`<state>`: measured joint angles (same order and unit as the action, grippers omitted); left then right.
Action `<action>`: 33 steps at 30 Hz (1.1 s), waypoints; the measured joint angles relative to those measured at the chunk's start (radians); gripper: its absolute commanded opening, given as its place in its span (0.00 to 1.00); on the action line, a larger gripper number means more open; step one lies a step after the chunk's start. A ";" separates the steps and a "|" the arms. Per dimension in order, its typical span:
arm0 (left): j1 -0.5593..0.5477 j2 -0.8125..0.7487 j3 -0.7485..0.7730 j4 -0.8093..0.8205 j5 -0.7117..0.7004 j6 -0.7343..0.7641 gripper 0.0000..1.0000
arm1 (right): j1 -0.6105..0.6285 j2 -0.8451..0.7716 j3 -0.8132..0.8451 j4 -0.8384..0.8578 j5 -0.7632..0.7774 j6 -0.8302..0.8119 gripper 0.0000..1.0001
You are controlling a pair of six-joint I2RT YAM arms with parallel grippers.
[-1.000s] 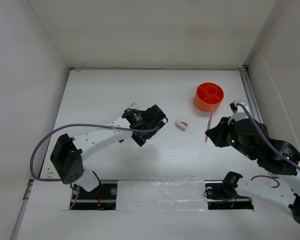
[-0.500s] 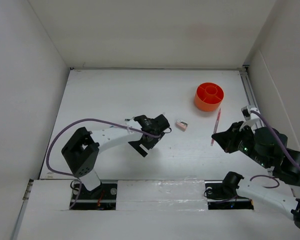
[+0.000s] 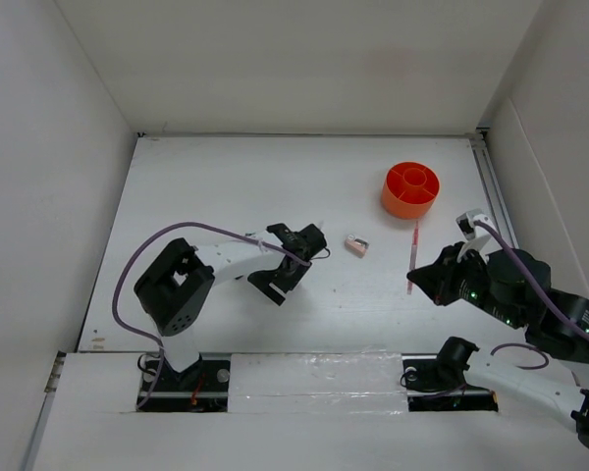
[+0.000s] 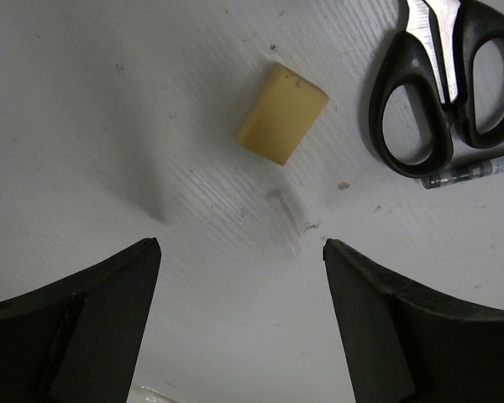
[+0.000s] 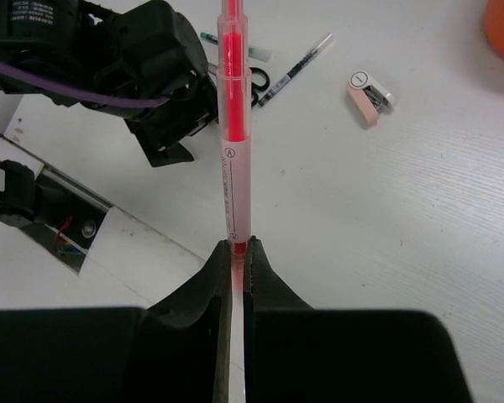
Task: Sort the stationery into containers
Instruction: Pick up the pen cap from the center of the board.
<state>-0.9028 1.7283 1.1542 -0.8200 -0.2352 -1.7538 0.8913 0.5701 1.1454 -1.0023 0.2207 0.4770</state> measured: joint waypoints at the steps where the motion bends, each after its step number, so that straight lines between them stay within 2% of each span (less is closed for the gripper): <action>1: 0.003 0.008 0.000 0.002 -0.001 0.000 0.72 | 0.000 0.002 0.000 0.000 -0.005 -0.003 0.00; 8: 0.036 0.033 0.000 0.009 -0.005 0.003 0.69 | 0.000 0.006 -0.001 0.001 -0.020 -0.011 0.00; 10: 0.046 0.041 0.000 0.011 -0.005 0.005 0.65 | 0.000 0.006 -0.001 0.001 -0.023 -0.011 0.00; 18: 0.054 0.091 0.043 0.006 -0.005 0.018 0.63 | 0.000 0.006 -0.014 0.009 -0.031 -0.014 0.00; 27: 0.054 0.126 0.080 -0.011 0.002 0.030 0.47 | 0.000 0.005 -0.015 0.016 -0.035 -0.017 0.00; 33: 0.049 0.126 0.079 -0.017 0.003 0.030 0.47 | 0.000 -0.016 -0.016 0.016 -0.039 -0.023 0.00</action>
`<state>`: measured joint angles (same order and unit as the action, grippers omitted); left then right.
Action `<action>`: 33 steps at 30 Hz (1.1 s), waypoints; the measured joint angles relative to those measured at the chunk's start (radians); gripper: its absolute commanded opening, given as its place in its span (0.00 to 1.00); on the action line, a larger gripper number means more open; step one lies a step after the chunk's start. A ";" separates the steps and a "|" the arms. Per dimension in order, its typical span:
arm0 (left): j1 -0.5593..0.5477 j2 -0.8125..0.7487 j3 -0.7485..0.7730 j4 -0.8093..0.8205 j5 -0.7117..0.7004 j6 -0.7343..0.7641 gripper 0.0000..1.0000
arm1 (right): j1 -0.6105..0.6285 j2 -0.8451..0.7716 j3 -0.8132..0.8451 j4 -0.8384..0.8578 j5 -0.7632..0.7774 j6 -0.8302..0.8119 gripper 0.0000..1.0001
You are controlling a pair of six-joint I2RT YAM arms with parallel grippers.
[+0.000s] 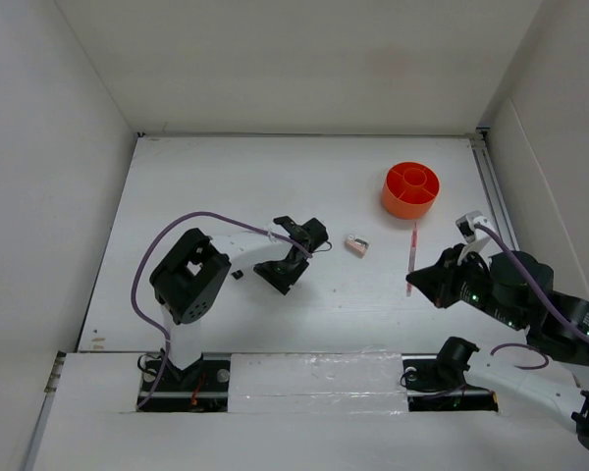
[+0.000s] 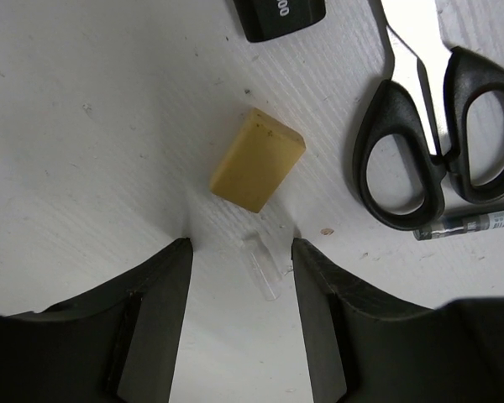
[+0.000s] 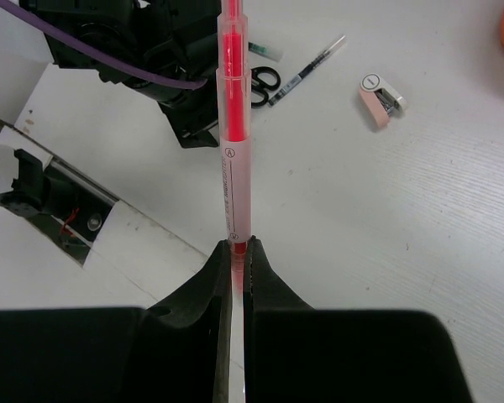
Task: Sort the stationery into containers
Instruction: Pick up the pen cap from the center of the board.
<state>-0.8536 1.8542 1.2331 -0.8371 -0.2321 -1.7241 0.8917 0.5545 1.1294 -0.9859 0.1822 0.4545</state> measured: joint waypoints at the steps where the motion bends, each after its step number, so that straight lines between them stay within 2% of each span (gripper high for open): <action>1: -0.003 0.000 0.000 -0.002 0.000 0.000 0.47 | 0.000 -0.002 0.000 0.000 0.000 -0.001 0.00; 13: -0.027 0.004 0.000 -0.009 0.023 -0.006 0.45 | 0.000 -0.007 -0.001 0.006 -0.006 -0.008 0.00; 21: -0.023 0.001 -0.011 -0.005 0.040 -0.010 0.29 | 0.000 -0.007 -0.001 0.006 -0.010 -0.014 0.00; 25: -0.021 -0.001 -0.014 0.000 0.049 -0.009 0.11 | 0.000 -0.007 -0.001 0.006 -0.016 -0.014 0.00; 26: -0.021 -0.001 -0.014 0.003 0.051 -0.008 0.00 | 0.000 -0.007 -0.001 0.006 -0.017 -0.014 0.00; 33: -0.005 -0.049 -0.080 0.105 0.082 0.034 0.00 | 0.000 -0.016 -0.001 0.006 -0.019 -0.015 0.00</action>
<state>-0.8589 1.8053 1.1526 -0.7326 -0.1497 -1.6905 0.8913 0.5388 1.1282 -0.9794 0.1627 0.4393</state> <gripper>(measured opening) 0.036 0.075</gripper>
